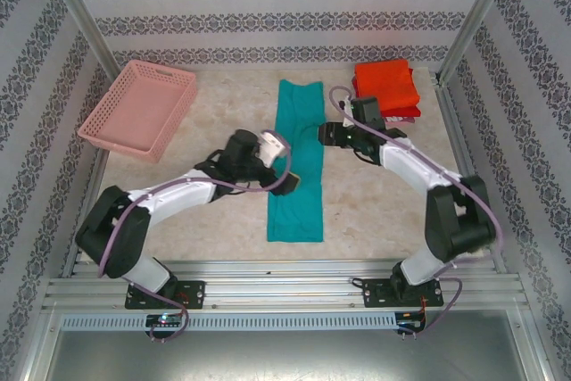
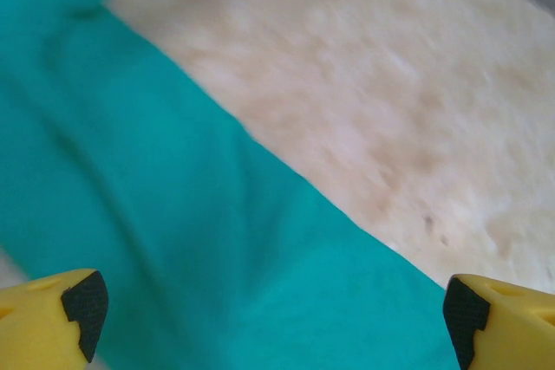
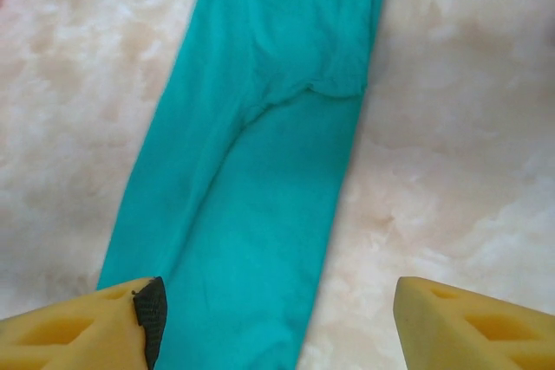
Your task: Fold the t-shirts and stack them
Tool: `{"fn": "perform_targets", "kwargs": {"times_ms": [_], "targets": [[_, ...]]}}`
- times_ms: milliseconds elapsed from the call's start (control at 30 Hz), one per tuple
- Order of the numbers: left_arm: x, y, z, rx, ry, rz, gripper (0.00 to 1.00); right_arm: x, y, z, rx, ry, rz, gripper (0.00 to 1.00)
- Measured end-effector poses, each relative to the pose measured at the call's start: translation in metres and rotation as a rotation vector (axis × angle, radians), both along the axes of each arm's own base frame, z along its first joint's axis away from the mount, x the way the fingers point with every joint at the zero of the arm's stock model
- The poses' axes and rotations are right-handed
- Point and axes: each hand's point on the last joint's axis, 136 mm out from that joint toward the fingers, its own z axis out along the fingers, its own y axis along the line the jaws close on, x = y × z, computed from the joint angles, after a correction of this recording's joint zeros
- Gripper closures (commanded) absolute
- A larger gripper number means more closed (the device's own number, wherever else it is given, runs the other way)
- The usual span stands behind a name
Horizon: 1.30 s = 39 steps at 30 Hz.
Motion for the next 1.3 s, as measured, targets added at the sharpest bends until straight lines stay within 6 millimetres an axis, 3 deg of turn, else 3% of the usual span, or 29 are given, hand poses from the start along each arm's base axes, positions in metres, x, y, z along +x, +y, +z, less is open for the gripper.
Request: {"fn": "perform_targets", "kwargs": {"times_ms": [133,267,467,533,667,800,933,1167,1300], "targets": [[0.015,0.046,-0.006,-0.07,0.05,0.167,0.0,-0.035,0.005,0.03,-0.078,-0.126,0.141,0.27],[0.013,0.082,-0.023,-0.12,0.14,0.306,0.0,-0.088,0.042,0.043,-0.211,-0.249,0.419,0.29],[0.017,0.134,-0.042,-0.198,0.225,0.5,0.0,-0.189,0.095,0.019,-0.345,-0.297,0.915,0.28],[0.013,0.14,-0.047,-0.207,0.243,0.522,0.0,-0.218,0.105,0.005,-0.382,-0.278,1.054,0.29],[0.01,0.141,-0.048,-0.216,0.247,0.523,0.0,-0.256,0.118,-0.028,-0.46,-0.203,1.256,0.29],[0.012,0.14,-0.043,-0.227,0.229,0.519,0.0,-0.27,0.122,-0.069,-0.551,-0.09,1.359,0.31],[0.01,0.141,-0.042,-0.233,0.223,0.518,0.0,-0.266,0.125,-0.096,-0.618,-0.024,1.383,0.37],[0.007,0.142,-0.036,-0.24,0.203,0.515,0.0,-0.256,0.125,-0.123,-0.695,0.029,1.389,0.39],[0.007,0.142,-0.035,-0.24,0.198,0.517,0.0,-0.256,0.125,-0.133,-0.716,0.049,1.41,0.5]]}}
